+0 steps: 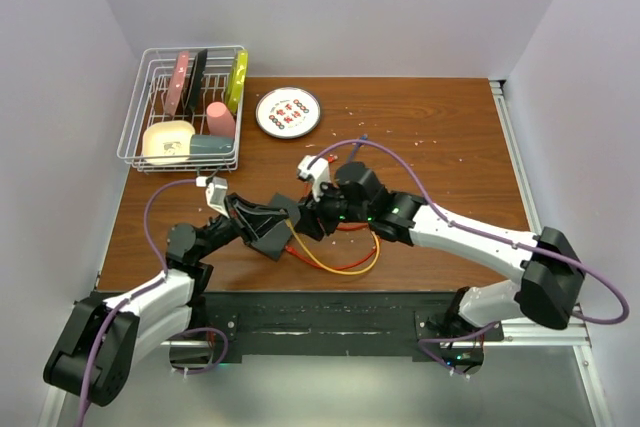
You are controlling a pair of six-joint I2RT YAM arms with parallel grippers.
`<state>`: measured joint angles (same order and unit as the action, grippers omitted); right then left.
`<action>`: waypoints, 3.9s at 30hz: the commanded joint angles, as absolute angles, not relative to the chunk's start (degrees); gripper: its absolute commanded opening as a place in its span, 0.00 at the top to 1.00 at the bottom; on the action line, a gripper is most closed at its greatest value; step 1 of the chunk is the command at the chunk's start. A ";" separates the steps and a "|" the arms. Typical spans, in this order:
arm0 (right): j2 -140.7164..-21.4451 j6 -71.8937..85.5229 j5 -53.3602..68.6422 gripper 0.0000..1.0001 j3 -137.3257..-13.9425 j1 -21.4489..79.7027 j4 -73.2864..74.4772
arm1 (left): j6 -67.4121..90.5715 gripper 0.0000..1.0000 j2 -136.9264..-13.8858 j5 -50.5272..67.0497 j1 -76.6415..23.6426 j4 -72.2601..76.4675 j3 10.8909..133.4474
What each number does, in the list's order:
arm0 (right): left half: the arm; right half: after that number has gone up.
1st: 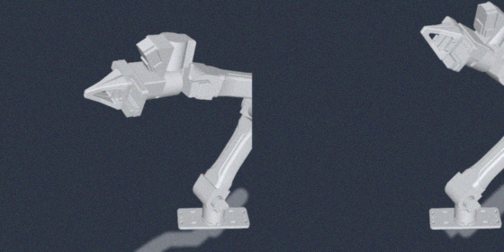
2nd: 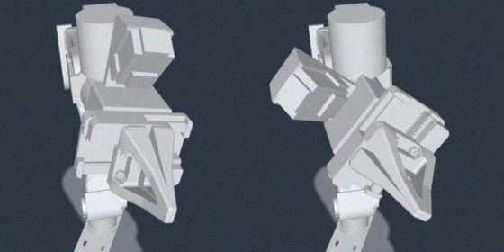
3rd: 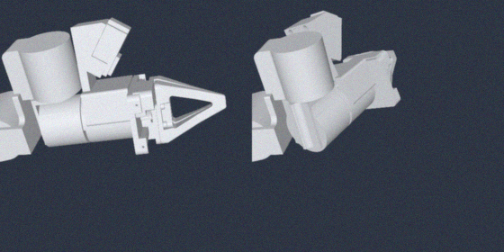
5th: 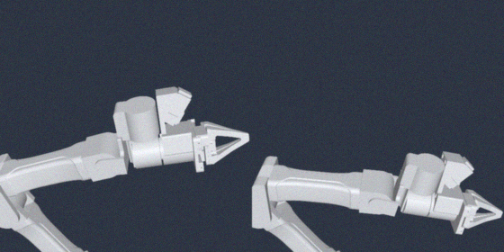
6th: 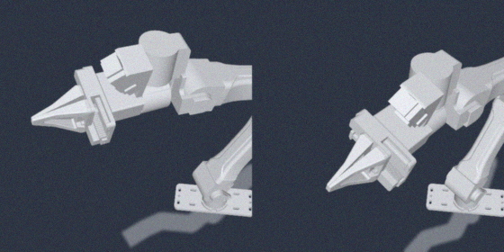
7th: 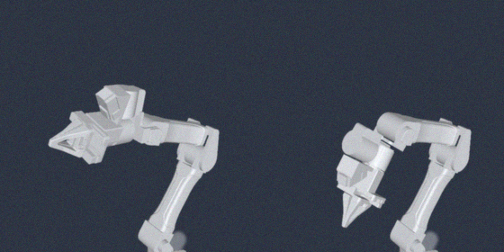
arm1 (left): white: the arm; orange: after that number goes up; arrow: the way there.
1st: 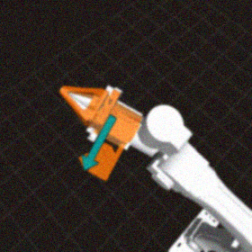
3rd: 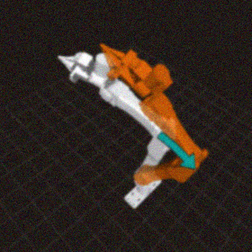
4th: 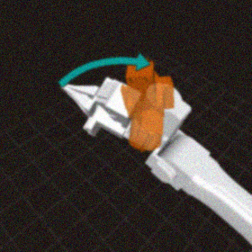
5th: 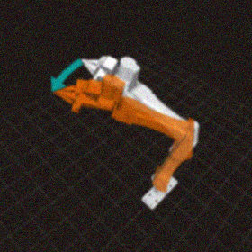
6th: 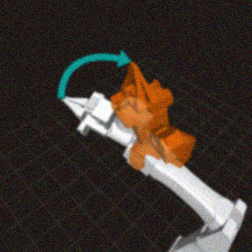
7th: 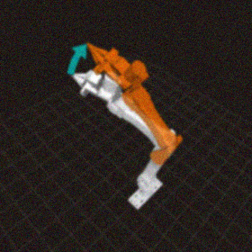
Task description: Insert the plug into the switch port
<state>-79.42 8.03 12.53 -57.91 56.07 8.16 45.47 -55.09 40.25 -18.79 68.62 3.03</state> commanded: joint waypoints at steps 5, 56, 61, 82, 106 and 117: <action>-73.56 10.90 32.24 0.33 -51.51 51.24 -7.46 | 46.49 1.00 -53.00 42.89 -18.81 74.97 4.22; -79.01 17.93 40.96 0.65 -47.90 49.22 -22.67 | 53.00 1.00 -53.35 45.62 -18.81 83.85 3.78; -79.89 17.93 41.48 0.65 -47.90 49.22 -22.50 | 53.79 1.00 -53.26 45.35 -18.81 84.72 3.69; -77.34 15.48 34.90 1.00 -47.72 48.78 -17.25 | 51.77 0.34 -54.06 44.30 -18.81 82.19 4.65; -94.12 3.08 -2.10 1.00 -59.94 57.38 13.44 | 29.88 0.19 -67.05 18.80 -10.81 22.15 23.55; -103.27 1.49 -11.16 1.00 -66.44 62.84 20.56 | 30.85 0.32 -79.27 21.79 -9.67 26.54 20.66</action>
